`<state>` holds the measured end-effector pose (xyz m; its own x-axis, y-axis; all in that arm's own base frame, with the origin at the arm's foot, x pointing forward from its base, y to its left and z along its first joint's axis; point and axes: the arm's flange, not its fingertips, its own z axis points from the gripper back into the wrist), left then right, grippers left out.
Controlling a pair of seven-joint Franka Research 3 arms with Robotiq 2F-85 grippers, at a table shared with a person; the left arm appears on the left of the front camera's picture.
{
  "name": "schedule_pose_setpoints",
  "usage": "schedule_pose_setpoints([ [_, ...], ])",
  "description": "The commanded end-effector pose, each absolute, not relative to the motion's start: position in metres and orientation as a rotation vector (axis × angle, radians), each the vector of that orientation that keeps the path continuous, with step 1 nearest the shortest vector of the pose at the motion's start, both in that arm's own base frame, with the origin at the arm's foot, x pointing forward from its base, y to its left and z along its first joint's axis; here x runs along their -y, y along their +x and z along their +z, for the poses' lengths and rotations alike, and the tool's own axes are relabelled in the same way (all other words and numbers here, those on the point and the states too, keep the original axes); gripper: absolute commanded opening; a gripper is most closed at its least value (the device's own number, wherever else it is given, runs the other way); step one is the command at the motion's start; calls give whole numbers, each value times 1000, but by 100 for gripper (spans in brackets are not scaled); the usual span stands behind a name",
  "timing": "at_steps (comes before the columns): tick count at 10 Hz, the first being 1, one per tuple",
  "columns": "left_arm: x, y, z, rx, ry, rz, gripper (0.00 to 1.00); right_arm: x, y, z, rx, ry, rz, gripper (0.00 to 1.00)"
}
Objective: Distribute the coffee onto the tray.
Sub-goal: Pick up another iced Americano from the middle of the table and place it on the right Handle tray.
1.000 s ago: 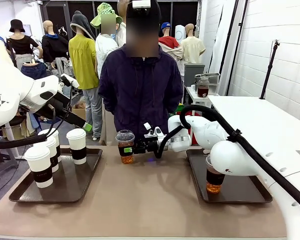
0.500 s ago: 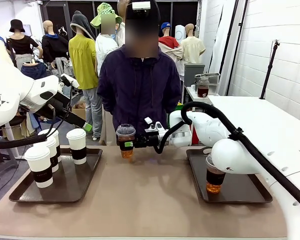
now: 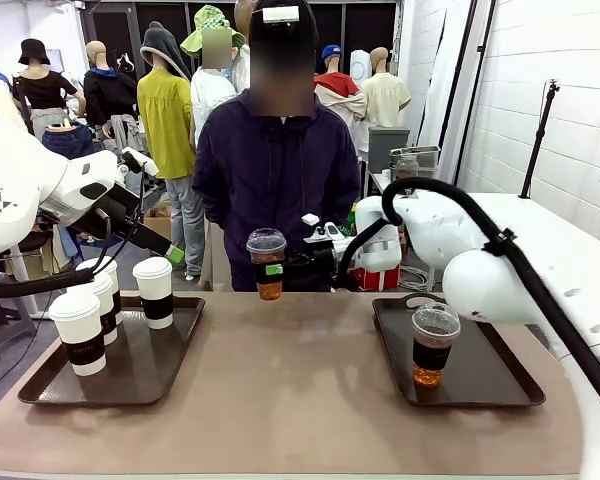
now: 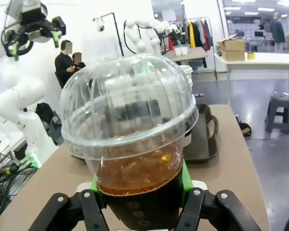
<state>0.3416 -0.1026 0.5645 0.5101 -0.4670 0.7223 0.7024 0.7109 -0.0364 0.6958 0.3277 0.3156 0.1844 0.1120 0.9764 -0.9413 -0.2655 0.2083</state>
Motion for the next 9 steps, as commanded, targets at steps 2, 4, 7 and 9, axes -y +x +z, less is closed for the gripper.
schedule_pose_setpoints([
  [2,101,342,564,751,-357,-721,100,-283,648,332,871,1339,1303,65],
  [4,101,342,564,751,-357,-721,100,-259,643,330,908,1317,1251,65],
  [7,101,342,564,751,-357,-721,100,-263,646,323,972,1370,1223,65],
  [9,101,342,564,751,-357,-721,100,-251,656,319,886,1320,1248,65],
])
